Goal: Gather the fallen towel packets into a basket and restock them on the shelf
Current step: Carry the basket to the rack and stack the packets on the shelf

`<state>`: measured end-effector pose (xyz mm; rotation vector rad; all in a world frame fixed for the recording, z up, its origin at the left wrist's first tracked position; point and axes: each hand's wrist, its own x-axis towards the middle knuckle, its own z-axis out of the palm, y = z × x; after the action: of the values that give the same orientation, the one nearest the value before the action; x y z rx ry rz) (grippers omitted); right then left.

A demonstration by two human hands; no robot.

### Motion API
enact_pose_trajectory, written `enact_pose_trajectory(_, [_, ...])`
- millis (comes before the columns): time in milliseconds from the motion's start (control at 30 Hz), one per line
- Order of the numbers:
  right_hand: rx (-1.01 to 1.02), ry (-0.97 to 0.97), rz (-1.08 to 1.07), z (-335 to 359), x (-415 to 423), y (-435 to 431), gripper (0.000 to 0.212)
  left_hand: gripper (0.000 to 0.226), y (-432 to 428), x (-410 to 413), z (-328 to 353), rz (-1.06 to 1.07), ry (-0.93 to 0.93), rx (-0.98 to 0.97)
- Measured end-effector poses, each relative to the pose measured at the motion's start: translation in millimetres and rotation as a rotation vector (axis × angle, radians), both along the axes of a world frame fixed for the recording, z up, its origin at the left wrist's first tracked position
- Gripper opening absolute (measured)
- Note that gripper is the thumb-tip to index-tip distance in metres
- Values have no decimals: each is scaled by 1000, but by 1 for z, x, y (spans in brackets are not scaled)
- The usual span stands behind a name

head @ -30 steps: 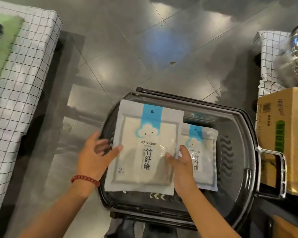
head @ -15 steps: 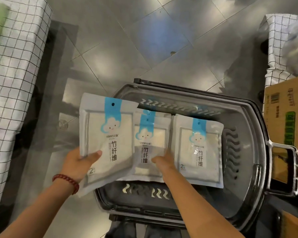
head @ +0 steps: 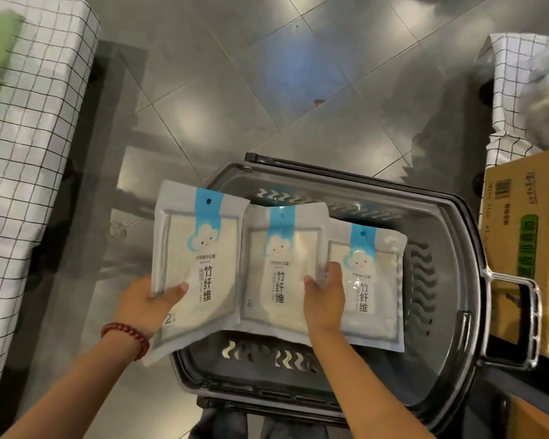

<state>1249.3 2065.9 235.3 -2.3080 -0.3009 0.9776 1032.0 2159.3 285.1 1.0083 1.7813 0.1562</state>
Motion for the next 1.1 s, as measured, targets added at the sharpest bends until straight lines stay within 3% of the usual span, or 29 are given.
enact_pose_trajectory(100, [176,-45,-94,22,12,-3,25,5,-2,4,6,-28,10,4])
enact_pose_trajectory(200, [246,148,-155,37,23,-1,21,7,-3,9,12,14,-82,-63])
enact_pose_trajectory(300, [202,284,-70,42,15,9,12,8,-4,17,20,54,-211,-143])
enact_pose_trajectory(367, [182,335,22,42,1,15,18,19,-4,21,22,91,-270,-170])
enact_pose_trajectory(533, [47,471,153,17,-36,23,16,14,-8,20,18,207,-259,-96])
enact_pose_trajectory(667, [-170,320,87,-15,-29,17,45,15,-5,7,6,176,-113,22])
enact_pose_trajectory(767, [-317,386,45,-36,-18,9,73,16,-3,1,-2,140,-118,54])
enact_pose_trajectory(1100, [-287,552,-69,-38,-26,2,33,16,-9,-1,-6,117,-135,56])
